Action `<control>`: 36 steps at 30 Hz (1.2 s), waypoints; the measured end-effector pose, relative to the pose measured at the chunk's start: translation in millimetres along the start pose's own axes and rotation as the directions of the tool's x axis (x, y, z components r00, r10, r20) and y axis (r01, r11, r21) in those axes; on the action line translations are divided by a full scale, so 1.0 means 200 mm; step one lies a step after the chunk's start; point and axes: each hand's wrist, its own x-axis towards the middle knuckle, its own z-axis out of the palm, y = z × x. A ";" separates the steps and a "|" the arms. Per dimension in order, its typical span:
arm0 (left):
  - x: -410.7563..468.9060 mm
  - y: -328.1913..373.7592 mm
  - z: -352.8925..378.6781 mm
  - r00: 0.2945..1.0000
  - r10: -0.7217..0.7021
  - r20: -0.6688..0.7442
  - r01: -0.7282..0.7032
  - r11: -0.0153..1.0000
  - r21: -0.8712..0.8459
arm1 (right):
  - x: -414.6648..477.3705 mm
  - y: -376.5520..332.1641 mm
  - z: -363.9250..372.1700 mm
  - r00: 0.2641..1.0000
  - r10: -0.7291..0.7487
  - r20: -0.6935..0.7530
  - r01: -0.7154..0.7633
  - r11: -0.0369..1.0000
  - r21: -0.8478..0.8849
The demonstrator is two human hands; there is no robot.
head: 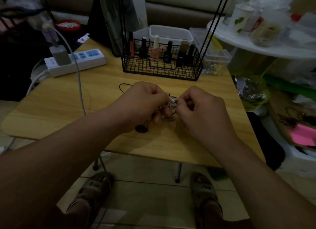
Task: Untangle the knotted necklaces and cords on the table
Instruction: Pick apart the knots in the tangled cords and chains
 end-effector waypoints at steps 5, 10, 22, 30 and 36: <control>0.02 0.00 -0.01 0.996 -0.085 -0.011 0.083 0.990 -0.110 | 0.03 -0.04 -0.04 0.918 0.348 0.191 -0.387 0.677 0.626; 0.01 0.00 0.01 0.995 -0.091 0.045 0.097 0.984 -0.148 | 0.05 -0.04 -0.05 0.834 0.345 0.430 -0.503 0.156 0.850; 0.01 -0.01 -0.03 0.997 -0.073 -0.028 0.075 0.995 0.072 | 0.11 0.06 -0.14 0.851 0.271 0.449 -0.432 -0.124 0.893; 0.01 -0.02 -0.04 0.997 -0.008 -0.082 0.020 0.988 0.156 | 0.10 0.13 -0.13 0.944 0.320 0.078 -0.321 0.840 0.437; 0.00 -0.02 -0.03 0.999 -0.008 -0.038 0.013 0.992 0.124 | 0.13 0.10 -0.14 0.831 0.470 0.298 -0.499 0.395 0.771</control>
